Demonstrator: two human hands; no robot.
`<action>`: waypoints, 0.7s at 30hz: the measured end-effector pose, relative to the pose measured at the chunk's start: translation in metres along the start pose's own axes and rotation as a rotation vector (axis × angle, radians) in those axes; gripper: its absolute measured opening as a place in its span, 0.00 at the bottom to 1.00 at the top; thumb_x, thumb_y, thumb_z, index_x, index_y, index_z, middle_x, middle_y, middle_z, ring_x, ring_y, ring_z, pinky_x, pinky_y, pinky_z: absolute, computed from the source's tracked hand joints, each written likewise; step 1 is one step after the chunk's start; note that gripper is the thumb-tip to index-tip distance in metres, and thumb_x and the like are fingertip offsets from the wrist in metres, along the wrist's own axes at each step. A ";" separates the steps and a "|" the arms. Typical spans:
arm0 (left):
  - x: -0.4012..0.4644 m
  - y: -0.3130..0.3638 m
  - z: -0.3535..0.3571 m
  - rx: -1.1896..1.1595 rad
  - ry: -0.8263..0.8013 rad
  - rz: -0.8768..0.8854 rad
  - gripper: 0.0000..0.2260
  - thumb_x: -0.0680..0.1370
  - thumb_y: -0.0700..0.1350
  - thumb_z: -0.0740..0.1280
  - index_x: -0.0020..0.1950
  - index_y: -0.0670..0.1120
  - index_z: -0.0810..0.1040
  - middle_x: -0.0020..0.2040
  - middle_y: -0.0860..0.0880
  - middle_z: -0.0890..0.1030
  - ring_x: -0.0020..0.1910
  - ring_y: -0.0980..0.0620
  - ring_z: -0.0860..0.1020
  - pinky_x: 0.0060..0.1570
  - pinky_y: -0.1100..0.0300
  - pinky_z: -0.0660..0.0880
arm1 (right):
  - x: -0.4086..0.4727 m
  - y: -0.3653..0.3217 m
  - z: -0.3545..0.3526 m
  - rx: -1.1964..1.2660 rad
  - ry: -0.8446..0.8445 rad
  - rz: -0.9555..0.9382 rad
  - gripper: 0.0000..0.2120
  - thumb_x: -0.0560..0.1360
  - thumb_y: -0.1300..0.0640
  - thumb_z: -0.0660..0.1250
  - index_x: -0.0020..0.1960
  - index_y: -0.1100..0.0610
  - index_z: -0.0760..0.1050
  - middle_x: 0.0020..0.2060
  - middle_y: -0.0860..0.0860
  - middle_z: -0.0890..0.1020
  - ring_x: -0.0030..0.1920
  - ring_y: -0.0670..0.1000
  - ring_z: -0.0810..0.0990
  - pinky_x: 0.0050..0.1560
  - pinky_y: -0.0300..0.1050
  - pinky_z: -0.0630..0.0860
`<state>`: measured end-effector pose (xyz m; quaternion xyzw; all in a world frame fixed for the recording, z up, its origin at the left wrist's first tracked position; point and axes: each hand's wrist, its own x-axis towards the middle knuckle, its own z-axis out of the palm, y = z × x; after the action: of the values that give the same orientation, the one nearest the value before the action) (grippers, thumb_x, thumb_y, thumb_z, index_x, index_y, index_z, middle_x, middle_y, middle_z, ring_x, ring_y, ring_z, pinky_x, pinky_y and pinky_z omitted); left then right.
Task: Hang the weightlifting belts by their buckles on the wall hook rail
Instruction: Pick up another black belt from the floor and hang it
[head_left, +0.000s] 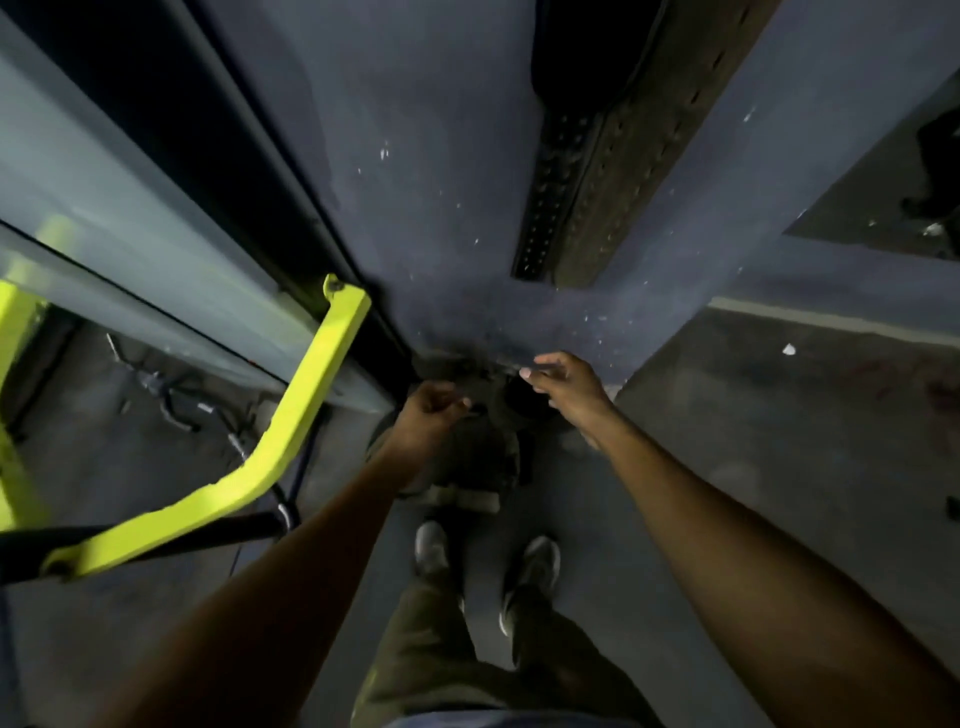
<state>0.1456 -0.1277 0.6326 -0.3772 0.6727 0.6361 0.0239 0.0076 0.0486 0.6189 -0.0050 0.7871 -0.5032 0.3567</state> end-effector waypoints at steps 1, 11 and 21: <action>0.002 -0.012 -0.005 0.028 -0.008 -0.012 0.08 0.79 0.29 0.68 0.55 0.38 0.75 0.45 0.47 0.81 0.39 0.63 0.81 0.41 0.67 0.76 | 0.003 0.010 0.008 0.008 -0.004 0.020 0.21 0.78 0.49 0.75 0.67 0.57 0.77 0.62 0.56 0.83 0.63 0.57 0.82 0.64 0.54 0.79; 0.059 -0.103 -0.023 0.140 -0.090 -0.228 0.09 0.74 0.44 0.76 0.50 0.52 0.79 0.51 0.48 0.83 0.54 0.46 0.81 0.56 0.49 0.78 | 0.058 0.102 0.063 0.000 0.052 0.207 0.17 0.78 0.52 0.74 0.64 0.59 0.79 0.60 0.59 0.85 0.61 0.57 0.84 0.54 0.47 0.76; 0.186 -0.274 0.045 0.314 -0.309 -0.349 0.18 0.80 0.38 0.70 0.70 0.37 0.74 0.66 0.38 0.80 0.65 0.41 0.79 0.67 0.50 0.75 | 0.157 0.283 0.105 -0.130 0.059 0.316 0.18 0.78 0.49 0.74 0.63 0.57 0.80 0.55 0.50 0.83 0.57 0.48 0.81 0.58 0.46 0.77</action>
<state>0.1399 -0.1519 0.2996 -0.3775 0.6764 0.5602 0.2936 0.0493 0.0480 0.2812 0.1105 0.8190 -0.3890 0.4070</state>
